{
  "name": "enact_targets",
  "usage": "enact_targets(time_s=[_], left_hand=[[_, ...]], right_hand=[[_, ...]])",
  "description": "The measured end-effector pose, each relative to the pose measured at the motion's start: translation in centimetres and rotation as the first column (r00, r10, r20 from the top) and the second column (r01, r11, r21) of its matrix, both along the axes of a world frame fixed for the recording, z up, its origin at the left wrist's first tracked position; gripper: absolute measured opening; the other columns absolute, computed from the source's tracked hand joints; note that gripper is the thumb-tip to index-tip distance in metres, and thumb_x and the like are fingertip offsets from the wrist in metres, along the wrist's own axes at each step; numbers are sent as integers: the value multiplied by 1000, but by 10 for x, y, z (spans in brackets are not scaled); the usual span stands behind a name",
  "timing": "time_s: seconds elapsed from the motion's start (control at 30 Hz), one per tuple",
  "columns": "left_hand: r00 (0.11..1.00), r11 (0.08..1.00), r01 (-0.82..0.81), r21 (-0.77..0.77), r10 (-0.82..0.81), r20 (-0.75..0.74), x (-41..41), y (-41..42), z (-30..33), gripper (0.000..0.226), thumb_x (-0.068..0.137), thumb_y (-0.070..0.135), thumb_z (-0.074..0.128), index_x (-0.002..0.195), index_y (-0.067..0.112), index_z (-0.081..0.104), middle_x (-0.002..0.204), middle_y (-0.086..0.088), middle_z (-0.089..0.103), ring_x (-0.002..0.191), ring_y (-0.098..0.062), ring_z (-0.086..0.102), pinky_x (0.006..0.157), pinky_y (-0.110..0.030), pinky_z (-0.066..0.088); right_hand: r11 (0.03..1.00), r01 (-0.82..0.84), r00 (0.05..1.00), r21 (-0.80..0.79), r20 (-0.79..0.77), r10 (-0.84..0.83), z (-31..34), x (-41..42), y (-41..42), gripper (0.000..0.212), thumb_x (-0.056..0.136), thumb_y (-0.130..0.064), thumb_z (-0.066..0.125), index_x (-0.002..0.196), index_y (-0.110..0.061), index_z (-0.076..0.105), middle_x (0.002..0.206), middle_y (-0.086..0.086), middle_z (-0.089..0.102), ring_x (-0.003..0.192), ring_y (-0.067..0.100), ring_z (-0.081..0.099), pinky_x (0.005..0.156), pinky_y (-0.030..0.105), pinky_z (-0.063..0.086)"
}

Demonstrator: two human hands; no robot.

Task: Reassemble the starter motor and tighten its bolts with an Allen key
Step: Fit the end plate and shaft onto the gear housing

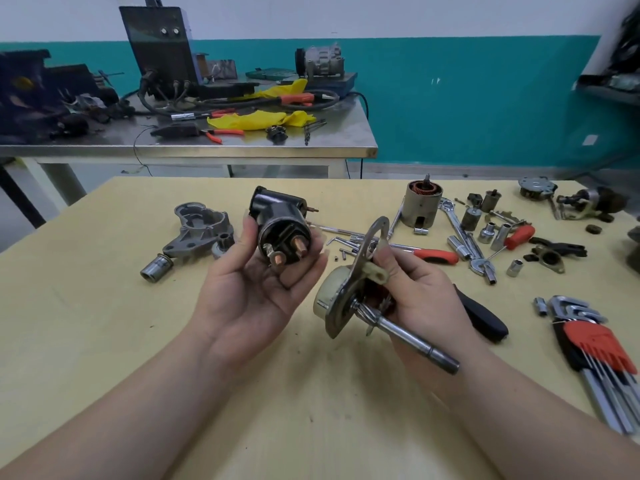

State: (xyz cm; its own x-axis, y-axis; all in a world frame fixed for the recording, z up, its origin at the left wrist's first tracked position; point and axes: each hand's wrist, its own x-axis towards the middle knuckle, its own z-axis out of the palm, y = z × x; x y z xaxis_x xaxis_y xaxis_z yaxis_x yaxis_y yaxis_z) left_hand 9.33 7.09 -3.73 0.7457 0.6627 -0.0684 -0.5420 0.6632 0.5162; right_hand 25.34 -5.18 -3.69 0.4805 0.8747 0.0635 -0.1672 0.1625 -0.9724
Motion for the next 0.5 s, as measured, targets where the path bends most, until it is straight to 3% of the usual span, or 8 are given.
enact_targets(time_s=[0.13,0.2,0.23,0.27,0.33,0.37,0.43,0.5], left_hand=[[1000,1000,11,-5,-11,-28,2,-3,-4,53,89,45,76,112,-2,82,122,-21,76,108,-34,79,86,-49,66],[996,990,-32,136,43,-75,2,-2,-5,43,82,36,84,111,5,82,117,-17,77,105,-32,78,83,-48,66],[985,956,-69,286,111,-132,0,0,-5,41,78,30,88,112,9,82,115,-14,78,104,-29,77,85,-46,66],[953,871,-106,480,227,-200,-1,2,-5,44,74,22,93,115,13,82,114,-10,79,105,-27,76,88,-41,66],[807,546,-104,831,535,-250,-6,6,-7,66,63,15,102,124,25,79,119,0,81,114,-17,76,96,-29,62],[752,377,-68,924,628,-201,-7,8,-9,71,63,16,103,127,28,77,123,3,80,120,-15,74,100,-29,60],[738,123,-27,992,672,-63,-8,6,-14,66,73,21,97,134,25,71,130,3,76,128,-20,70,107,-37,58],[742,8,-45,999,670,28,-8,3,-14,62,80,28,91,137,21,68,135,1,72,130,-24,68,108,-41,57]], right_hand=[[1000,-7,1000,-6,-11,7,1,-1,0,43,70,-67,76,91,-30,86,96,5,83,86,21,80,72,29,62],[1000,-19,999,2,-37,19,1,-1,-1,49,68,-71,80,93,-29,85,97,6,83,88,22,81,73,30,63],[1000,-25,998,5,-51,25,0,-1,-1,54,65,-74,83,93,-28,85,98,6,83,89,22,81,74,31,63],[1000,-27,998,6,-58,27,0,-1,0,59,61,-77,85,93,-27,85,97,7,83,88,22,81,74,32,63],[1000,-25,997,10,-67,25,-2,-1,1,65,56,-79,88,92,-25,85,95,6,82,86,22,80,75,34,62],[999,-29,997,14,-72,30,-2,-1,1,64,56,-79,88,91,-25,85,93,6,82,85,22,79,74,35,62],[999,-50,995,17,-89,51,-2,-2,0,63,56,-77,89,89,-23,85,91,7,82,83,22,79,72,35,62],[998,-56,993,14,-103,57,-2,-2,0,65,54,-76,91,88,-21,85,91,9,82,81,23,79,70,34,62]])
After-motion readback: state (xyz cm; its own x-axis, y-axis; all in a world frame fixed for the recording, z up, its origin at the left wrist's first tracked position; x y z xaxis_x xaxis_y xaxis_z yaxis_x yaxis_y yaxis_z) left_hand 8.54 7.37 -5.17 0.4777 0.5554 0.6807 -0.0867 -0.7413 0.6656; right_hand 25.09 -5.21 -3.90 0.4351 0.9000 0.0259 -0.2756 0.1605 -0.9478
